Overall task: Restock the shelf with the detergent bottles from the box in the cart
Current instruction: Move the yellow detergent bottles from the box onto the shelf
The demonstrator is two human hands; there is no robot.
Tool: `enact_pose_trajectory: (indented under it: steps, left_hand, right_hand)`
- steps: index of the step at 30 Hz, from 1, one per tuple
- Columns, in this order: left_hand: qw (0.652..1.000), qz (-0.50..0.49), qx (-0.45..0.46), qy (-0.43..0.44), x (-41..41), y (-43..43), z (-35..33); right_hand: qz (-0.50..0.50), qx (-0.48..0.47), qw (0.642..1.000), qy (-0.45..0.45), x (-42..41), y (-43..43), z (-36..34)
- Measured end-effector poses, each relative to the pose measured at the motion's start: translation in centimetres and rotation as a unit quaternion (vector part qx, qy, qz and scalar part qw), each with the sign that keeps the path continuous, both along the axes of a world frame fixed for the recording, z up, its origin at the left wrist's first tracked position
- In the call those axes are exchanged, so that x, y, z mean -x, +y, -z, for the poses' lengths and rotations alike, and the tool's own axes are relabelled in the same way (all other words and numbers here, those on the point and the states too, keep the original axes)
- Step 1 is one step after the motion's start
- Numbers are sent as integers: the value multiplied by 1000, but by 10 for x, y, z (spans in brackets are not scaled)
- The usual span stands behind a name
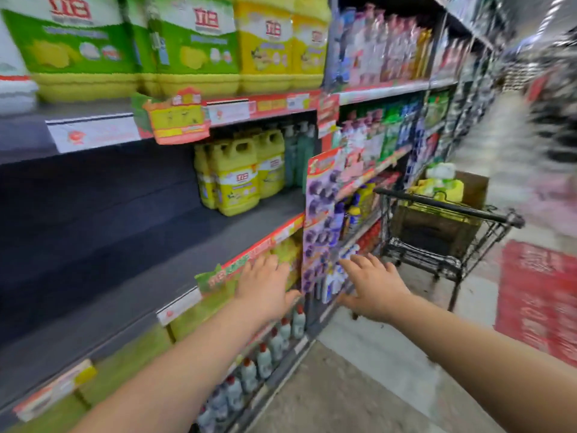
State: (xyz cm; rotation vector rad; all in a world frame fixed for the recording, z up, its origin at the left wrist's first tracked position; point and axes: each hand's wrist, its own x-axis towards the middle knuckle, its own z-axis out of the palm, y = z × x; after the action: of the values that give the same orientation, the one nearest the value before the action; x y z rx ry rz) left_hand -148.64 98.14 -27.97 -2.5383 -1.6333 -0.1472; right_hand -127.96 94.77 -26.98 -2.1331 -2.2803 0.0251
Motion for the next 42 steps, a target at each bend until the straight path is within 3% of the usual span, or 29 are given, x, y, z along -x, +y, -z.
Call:
enact_pose_trajectory:
  steps: [9,18,29,42]
  left_hand:
    - [991,131,42,4,-249,-33,14]
    - [977,202,63,14,-391,-26,22]
    - [953,286,96,-4,-555,74,40]
    - [928,360,91,34,-734,199,46]
  right_hand:
    - [139,51,989,-9,-233,-80,10]
    - [216,52,975,20,-354,-107,19]
    - [303,50,951,27,-487,-31,28]
    - [388,66,919,34,-643,70,37]
